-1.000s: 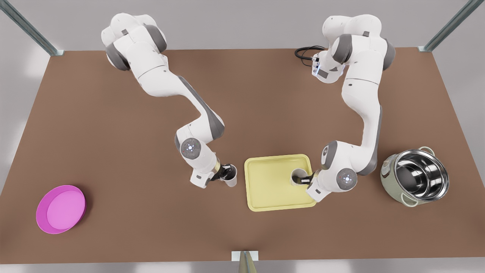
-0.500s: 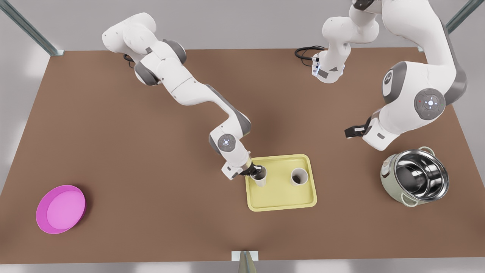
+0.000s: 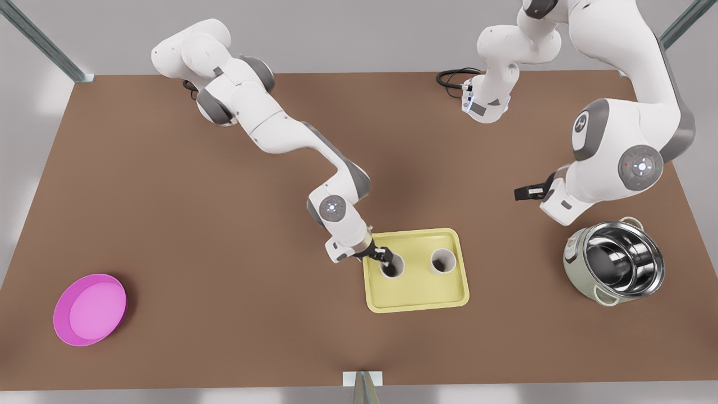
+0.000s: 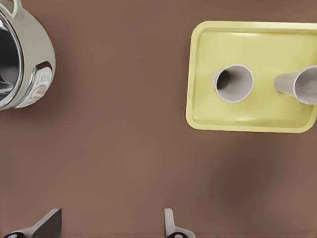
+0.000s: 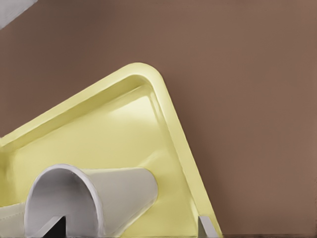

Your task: Use both arms to respectively pick up the white IKEA cups from the middle-left and middle-right positions, then place the white IKEA cups onto the middle-middle tray, ensuring that the cups remain upright and do not tip over

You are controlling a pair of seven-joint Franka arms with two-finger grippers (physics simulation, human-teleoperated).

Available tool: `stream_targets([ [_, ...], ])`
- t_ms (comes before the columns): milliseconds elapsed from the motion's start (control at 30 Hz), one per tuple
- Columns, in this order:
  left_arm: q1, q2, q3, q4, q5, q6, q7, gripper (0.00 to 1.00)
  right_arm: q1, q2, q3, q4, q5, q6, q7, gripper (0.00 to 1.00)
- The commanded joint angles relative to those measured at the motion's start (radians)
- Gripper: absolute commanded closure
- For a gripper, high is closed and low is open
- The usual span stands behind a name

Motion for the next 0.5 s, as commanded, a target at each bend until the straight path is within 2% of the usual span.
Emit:
stream_targets([
  [0, 0.002, 0.002, 0.0, 0.0, -0.012, -0.004, 0.029, 0.0, -0.049, -0.109, -0.001, -0.009, 0.003, -0.228, 0.168, 0.0],
  [33, 0.004, 0.002, 0.0, 0.0, -0.012, -0.004, 0.029, 0.0, -0.105, -0.194, 0.002, -0.053, 0.002, -0.342, 0.14, 0.0],
  [67, 0.005, 0.002, 0.0, 0.0, -0.012, -0.004, 0.029, 0.0, -0.191, -0.257, 0.002, -0.07, 0.005, -0.536, 0.015, 0.0],
  [100, 0.009, 0.002, 0.0, 0.0, -0.012, -0.004, 0.029, 0.0, -0.335, -0.261, -0.003, -0.072, -0.006, -0.765, -0.251, 0.0],
  [133, 0.009, 0.002, 0.0, -0.001, -0.012, -0.004, 0.029, 0.0, -0.471, -0.251, -0.005, -0.072, -0.053, -0.88, -0.44, 0.0],
  [167, 0.009, 0.002, 0.0, -0.001, -0.012, -0.004, 0.029, 0.0, -0.59, -0.222, -0.017, -0.062, -0.174, -0.891, -0.671, 0.0],
  [233, 0.009, 0.002, 0.0, -0.001, -0.012, -0.004, 0.029, 0.0, -0.682, -0.313, -0.049, -0.058, -0.179, -0.906, -0.933, 0.0],
  [367, 0.01, 0.002, 0.0, -0.003, -0.012, -0.004, 0.031, 0.0, -0.662, -0.698, -0.067, -0.311, -0.179, -0.894, -0.95, 0.0],
  [467, 0.01, 0.002, 0.0, -0.003, -0.012, 0.002, 0.031, 0.0, -0.664, -0.768, -0.067, -0.349, -0.17, -0.898, -0.955, 0.0],
])
